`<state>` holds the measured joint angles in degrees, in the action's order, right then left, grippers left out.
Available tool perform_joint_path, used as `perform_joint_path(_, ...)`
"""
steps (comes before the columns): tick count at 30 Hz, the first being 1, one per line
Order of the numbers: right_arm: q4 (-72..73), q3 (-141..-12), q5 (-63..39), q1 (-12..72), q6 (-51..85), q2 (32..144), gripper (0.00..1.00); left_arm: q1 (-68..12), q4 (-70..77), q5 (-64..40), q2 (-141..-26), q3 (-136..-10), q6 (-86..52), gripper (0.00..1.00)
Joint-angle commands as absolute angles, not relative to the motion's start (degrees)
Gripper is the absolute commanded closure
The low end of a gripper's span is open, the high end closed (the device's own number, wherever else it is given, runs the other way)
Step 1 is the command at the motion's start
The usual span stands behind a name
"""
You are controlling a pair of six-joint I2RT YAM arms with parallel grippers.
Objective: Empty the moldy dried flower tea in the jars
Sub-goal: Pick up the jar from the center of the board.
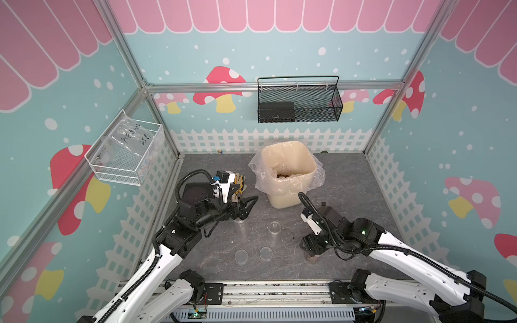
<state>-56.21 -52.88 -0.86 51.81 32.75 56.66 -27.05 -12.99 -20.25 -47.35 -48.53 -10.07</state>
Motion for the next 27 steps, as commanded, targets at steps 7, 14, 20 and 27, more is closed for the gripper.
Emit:
perform_joint_path(7, -63.11, -50.5, 0.99, 51.98, 38.94, 58.13, 0.19, -27.16, -12.13, -21.88, -47.11, -47.99, -9.1, 0.0)
perform_joint_path(14, -63.4, -56.1, 3.54, 52.0, 37.35, 58.72, 0.19, -27.15, -12.16, -21.23, -46.63, -47.81, -8.79, 0.0)
perform_joint_path(20, -65.05, -58.11, 5.87, 52.03, 38.27, 57.76, 0.19, -27.16, -12.22, -20.96, -46.49, -47.69, -8.64, 0.0)
perform_joint_path(27, -65.39, -54.26, 4.41, 51.9, 38.63, 59.86, 0.14, -27.16, -12.21, -21.35, -46.85, -47.81, -8.65, 0.0)
